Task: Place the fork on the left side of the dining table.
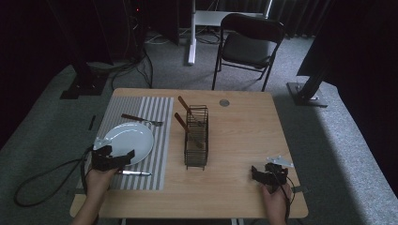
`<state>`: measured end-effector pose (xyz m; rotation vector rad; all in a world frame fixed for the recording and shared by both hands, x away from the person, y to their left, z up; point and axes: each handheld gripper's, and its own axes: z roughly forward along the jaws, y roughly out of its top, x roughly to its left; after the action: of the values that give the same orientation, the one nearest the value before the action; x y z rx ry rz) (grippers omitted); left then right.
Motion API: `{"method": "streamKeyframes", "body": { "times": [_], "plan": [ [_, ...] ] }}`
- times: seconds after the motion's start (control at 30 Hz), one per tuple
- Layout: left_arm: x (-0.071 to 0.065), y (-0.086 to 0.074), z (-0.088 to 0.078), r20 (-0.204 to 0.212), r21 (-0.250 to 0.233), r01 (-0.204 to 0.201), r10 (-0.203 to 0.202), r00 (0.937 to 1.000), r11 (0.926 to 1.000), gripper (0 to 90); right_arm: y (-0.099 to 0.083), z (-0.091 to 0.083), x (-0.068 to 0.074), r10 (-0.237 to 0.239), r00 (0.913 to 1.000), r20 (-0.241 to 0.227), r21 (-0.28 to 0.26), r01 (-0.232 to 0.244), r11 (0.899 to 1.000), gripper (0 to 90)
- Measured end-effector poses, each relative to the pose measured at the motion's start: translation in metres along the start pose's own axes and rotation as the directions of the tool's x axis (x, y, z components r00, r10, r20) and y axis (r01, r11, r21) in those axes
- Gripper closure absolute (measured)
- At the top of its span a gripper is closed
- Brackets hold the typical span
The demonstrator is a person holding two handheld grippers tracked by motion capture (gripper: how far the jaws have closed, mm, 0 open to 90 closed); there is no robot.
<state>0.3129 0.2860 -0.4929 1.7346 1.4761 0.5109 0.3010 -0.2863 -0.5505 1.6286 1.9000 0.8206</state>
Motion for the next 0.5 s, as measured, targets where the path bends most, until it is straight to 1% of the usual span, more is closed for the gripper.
{"method": "streamKeyframes", "body": {
  "times": [0.03, 0.13, 0.2, 0.27, 0.33, 0.4, 0.47, 0.5],
  "plan": [
    [0.0, -0.003, -0.001, -0.002, 0.003, -0.002, 0.002, 1.0, 1.0, 0.0, 0.0, 0.0, 0.0, 0.0, 1.0, 0.0, 0.0, 0.0, 1.0, 12.8],
    [0.001, -0.011, -0.005, 0.008, 0.011, 0.006, -0.006, 1.0, 0.9999, 0.0, 0.0, 0.0, 0.0, 0.0, 1.0, 0.0, 0.0, 0.0, 1.0, 12.8],
    [0.001, -0.017, -0.006, 0.008, 0.014, -0.003, 0.003, 1.0, 0.9999, 0.0, 0.0, 0.0, 0.0, 0.0, 1.0, 0.0, 0.0, 0.0, 1.0, 12.8],
    [-0.001, -0.022, -0.008, 0.003, 0.023, -0.021, 0.021, 0.9998, 0.9995, 0.0, 0.0, 0.0, 0.0, 0.002, 1.0, 0.0, 0.0, -0.002, 1.0, 12.8],
    [-0.003, -0.028, -0.011, 0.008, 0.022, -0.022, 0.021, 0.9997, 0.9995, 0.0, 0.0, 0.0, 0.0, 0.003, 1.0, 0.0, 0.0, -0.003, 1.0, 12.8],
    [-0.007, -0.035, -0.014, 0.002, 0.031, -0.046, 0.046, 0.9989, 0.9985, 0.0, 0.0, 0.0, 0.0, 0.002, 1.0, 0.0, 0.001, -0.002, 1.0, 12.8],
    [-0.009, -0.041, -0.016, 0.008, 0.028, -0.038, 0.038, 0.9992, 0.9989, 0.0, 0.0, 0.0, 0.0, 0.002, 1.0, 0.0, 0.001, -0.002, 1.0, 12.8],
    [-0.01, -0.044, -0.017, 0.005, 0.031, -0.04, 0.04, 0.9992, 0.9987, 0.0, 0.0, 0.0, 0.0, 0.002, 1.0, 0.0, 0.001, -0.002, 1.0, 12.8]
  ]
}}
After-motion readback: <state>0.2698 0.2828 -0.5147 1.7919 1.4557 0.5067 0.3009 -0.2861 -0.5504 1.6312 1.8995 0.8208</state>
